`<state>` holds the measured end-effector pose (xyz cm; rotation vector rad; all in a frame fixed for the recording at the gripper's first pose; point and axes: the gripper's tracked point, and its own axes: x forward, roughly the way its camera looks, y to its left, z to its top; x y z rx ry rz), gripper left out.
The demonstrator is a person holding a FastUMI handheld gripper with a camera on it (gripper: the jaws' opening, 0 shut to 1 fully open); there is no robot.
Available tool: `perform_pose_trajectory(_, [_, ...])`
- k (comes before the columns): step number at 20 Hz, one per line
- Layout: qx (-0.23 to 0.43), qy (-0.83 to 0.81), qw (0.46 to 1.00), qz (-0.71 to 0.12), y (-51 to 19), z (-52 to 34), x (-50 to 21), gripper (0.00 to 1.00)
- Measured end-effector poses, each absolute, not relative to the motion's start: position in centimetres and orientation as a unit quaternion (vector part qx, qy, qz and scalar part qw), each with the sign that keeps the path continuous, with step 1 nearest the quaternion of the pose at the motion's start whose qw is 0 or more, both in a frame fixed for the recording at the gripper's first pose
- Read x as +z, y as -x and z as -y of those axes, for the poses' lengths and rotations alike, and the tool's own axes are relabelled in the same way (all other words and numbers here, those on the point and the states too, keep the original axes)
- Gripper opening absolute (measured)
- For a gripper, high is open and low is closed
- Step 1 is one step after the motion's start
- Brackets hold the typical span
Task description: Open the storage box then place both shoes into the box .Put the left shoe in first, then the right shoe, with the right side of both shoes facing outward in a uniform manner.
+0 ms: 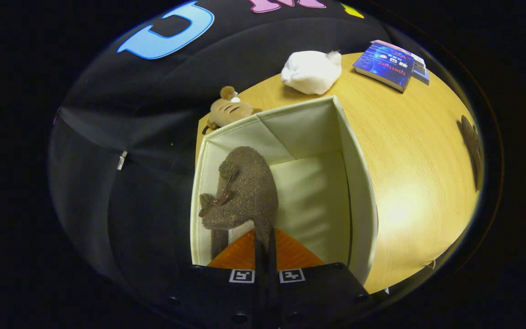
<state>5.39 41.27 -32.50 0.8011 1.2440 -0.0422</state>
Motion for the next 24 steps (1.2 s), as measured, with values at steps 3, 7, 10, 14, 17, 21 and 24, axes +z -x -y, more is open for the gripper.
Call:
perform_pose_trajectory(3, [-0.025,-0.365,0.734,-0.573,-5.1,-42.1,-33.7,0.05])
perform_pose_trajectory(7, [-0.033,-0.378,0.719,-0.583,-4.6,-42.6,-35.5,0.05])
perform_pose_trajectory(10, [-0.028,-0.387,0.714,-0.583,-4.6,-42.9,-35.6,0.24])
perform_pose_trajectory(14, [-0.022,-0.39,0.718,-0.575,-5.3,-42.8,-34.5,0.62])
perform_pose_trajectory(17, [-0.009,-0.394,0.73,-0.558,-5.9,-41.8,-32.9,0.65])
perform_pose_trajectory(21, [0.031,-0.398,0.754,-0.522,-6.9,-38.9,-28.8,0.66])
perform_pose_trajectory(24, [0.066,-0.366,0.789,-0.489,-6.8,-35.4,-25.5,0.66])
